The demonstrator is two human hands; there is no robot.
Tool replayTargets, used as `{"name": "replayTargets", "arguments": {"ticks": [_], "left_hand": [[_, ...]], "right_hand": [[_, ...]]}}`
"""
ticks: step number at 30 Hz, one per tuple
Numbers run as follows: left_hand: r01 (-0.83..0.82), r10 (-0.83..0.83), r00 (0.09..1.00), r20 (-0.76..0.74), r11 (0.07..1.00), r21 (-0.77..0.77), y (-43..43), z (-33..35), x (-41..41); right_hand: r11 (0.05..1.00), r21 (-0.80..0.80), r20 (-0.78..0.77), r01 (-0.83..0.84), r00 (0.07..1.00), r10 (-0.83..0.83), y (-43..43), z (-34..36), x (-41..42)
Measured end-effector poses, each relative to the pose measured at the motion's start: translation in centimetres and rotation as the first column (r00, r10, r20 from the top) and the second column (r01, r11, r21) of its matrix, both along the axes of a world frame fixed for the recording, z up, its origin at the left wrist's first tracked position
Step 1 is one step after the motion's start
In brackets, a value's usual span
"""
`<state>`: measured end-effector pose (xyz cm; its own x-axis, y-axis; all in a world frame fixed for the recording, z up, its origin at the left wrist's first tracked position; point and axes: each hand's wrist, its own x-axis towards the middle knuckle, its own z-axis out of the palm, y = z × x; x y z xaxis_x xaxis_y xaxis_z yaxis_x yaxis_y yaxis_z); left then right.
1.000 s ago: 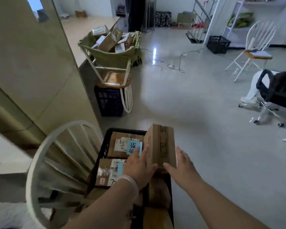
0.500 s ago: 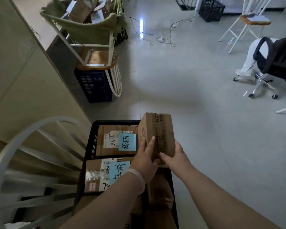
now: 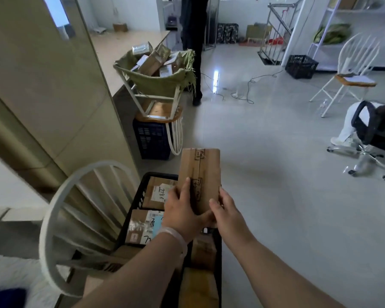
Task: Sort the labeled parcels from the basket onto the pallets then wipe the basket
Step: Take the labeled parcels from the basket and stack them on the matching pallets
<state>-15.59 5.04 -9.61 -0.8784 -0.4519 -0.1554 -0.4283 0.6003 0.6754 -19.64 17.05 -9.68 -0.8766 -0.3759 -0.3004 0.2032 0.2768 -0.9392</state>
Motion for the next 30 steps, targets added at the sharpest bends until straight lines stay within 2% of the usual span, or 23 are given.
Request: {"name": "replayTargets", "arguments": {"ticks": [3, 5, 10, 15, 17, 19, 21, 23, 25, 27, 30], "left_hand": [[-0.054, 0.054, 0.999, -0.003, 0.986, -0.158, 1.1, 1.9, 2.2], [-0.083, 0.086, 0.996, 0.009, 0.985, -0.150, 1.9, 2.8, 3.5], [-0.183, 0.206, 0.973, -0.100, 0.962, 0.205, 2.8, 3.7, 6.7], [-0.182, 0.269, 0.954, -0.135, 0.872, 0.454, 3.8, 4.4, 9.8], [-0.141, 0.278, 0.948, -0.155, 0.805, 0.576, 4.2, 4.8, 10.8], [-0.110, 0.282, 0.947, -0.156, 0.738, 0.666, 4.7, 5.1, 11.5], [-0.099, 0.284, 0.946, -0.158, 0.716, 0.691, 5.4, 5.7, 12.1], [-0.101, 0.264, 0.952, -0.158, 0.753, 0.650, 5.9, 6.1, 12.4], [-0.090, 0.217, 0.966, -0.139, 0.789, 0.608, 6.0, 6.4, 12.6], [-0.097, 0.215, 0.970, -0.115, 0.772, 0.629, 5.8, 6.8, 13.1], [-0.086, 0.221, 0.968, -0.123, 0.745, 0.662, 4.8, 6.8, 14.0]], "right_hand": [[0.994, -0.103, -0.012, -0.020, 1.000, 0.019, 0.6, 1.5, 1.8], [0.990, -0.128, -0.030, -0.058, 0.998, 0.054, 1.2, 2.0, 2.9], [0.981, -0.051, -0.095, -0.188, 0.979, 0.183, 4.1, 3.9, 5.5], [0.962, 0.250, -0.225, -0.113, 0.959, 0.171, 7.0, 4.7, 5.5], [0.941, 0.333, -0.198, -0.056, 0.972, 0.128, 8.3, 4.7, 5.5], [0.963, 0.263, -0.106, -0.059, 0.990, 0.090, 9.1, 4.8, 5.7], [0.982, 0.151, -0.035, -0.111, 0.992, 0.117, 9.4, 5.2, 6.4], [0.983, 0.120, -0.059, -0.142, 0.987, 0.150, 9.3, 5.4, 7.3], [0.975, 0.173, -0.144, -0.138, 0.976, 0.164, 9.2, 5.4, 8.0], [0.962, 0.224, -0.186, -0.154, 0.963, 0.197, 9.3, 5.4, 8.2], [0.977, 0.136, -0.055, -0.163, 0.984, 0.172, 9.5, 5.8, 8.2]]}}
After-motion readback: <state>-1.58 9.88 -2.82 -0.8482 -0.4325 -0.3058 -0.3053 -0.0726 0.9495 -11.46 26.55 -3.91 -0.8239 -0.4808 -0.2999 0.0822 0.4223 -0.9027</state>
